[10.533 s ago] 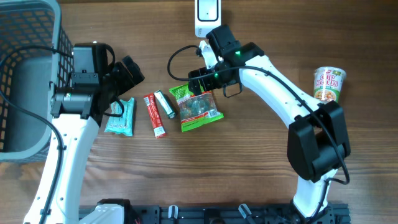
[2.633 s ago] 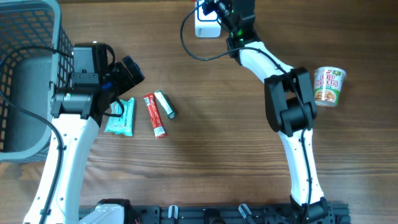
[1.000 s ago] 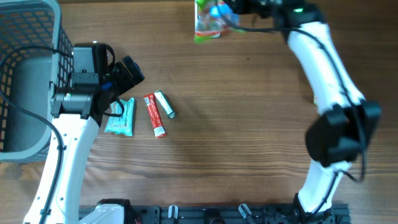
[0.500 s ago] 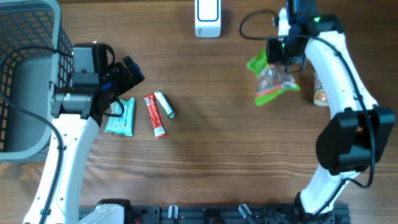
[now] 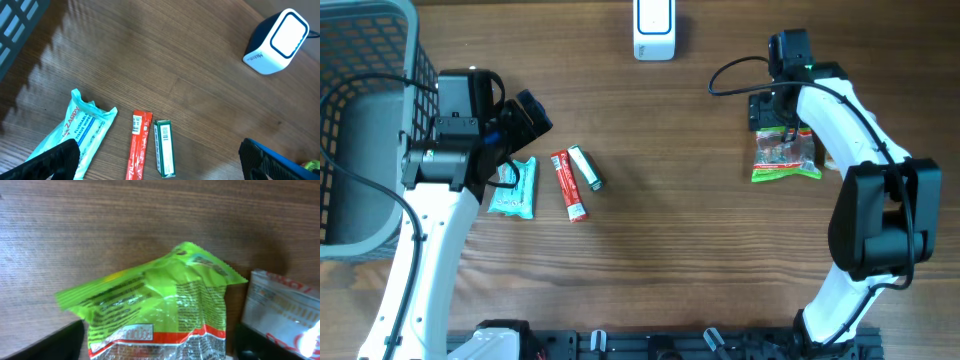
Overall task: Scan the item barcode
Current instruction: 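Move the Haribo bag right and lay it beside the cup noodle, then reach the right gripper left and grasp the green box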
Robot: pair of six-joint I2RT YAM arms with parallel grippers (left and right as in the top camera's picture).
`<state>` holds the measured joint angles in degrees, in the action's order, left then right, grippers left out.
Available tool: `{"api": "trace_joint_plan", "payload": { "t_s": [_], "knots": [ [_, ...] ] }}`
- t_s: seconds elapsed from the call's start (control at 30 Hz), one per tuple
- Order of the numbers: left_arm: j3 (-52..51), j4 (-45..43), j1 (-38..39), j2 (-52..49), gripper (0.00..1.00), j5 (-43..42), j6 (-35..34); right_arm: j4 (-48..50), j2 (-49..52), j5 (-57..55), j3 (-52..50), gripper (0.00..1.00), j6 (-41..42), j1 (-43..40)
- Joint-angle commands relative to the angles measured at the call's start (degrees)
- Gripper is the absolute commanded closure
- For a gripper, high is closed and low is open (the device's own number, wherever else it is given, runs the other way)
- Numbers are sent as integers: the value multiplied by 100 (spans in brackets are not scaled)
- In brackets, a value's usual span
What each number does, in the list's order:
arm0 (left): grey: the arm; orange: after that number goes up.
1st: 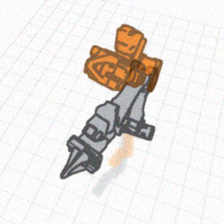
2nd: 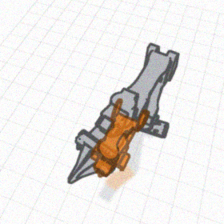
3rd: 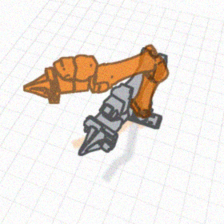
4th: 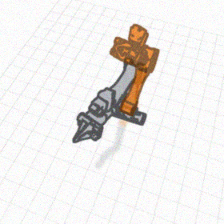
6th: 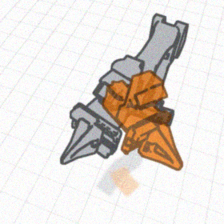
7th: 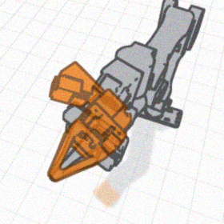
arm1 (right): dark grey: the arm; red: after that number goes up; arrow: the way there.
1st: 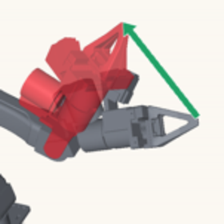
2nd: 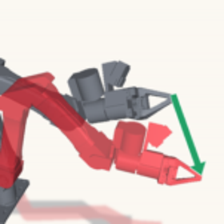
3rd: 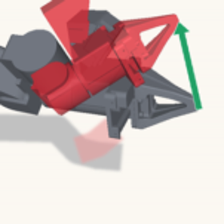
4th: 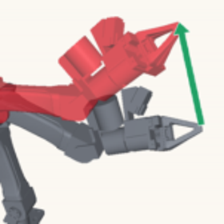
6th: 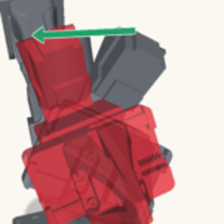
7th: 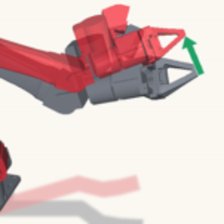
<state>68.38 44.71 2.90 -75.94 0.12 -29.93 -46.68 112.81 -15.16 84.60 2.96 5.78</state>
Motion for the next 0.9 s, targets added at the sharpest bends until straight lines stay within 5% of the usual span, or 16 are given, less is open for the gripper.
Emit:
{"api": "trace_joint_plan", "payload": {
  "t_s": [0.0,0.17,0.27,0.37,0.7,0.87],
  "knots": [
    [52,-11,-13,20,0,-24,-52,-229,-210,-46,516,1,-122,-11],
    [52,-11,-13,20,0,-24,-52,-811,-496,2184,758,15,-131,31],
    [52,-13,-13,20,0,-24,-52,-1008,-479,3075,680,60,-74,35],
    [52,-11,-13,20,0,-24,-52,-713,-459,3042,275,77,319,50],
    [52,-11,-13,20,0,-24,-52,1244,-426,1742,-1526,78,1117,57],
    [52,-11,-13,20,0,-24,-52,1239,-450,739,-1711,81,1121,22]
  ]
}}
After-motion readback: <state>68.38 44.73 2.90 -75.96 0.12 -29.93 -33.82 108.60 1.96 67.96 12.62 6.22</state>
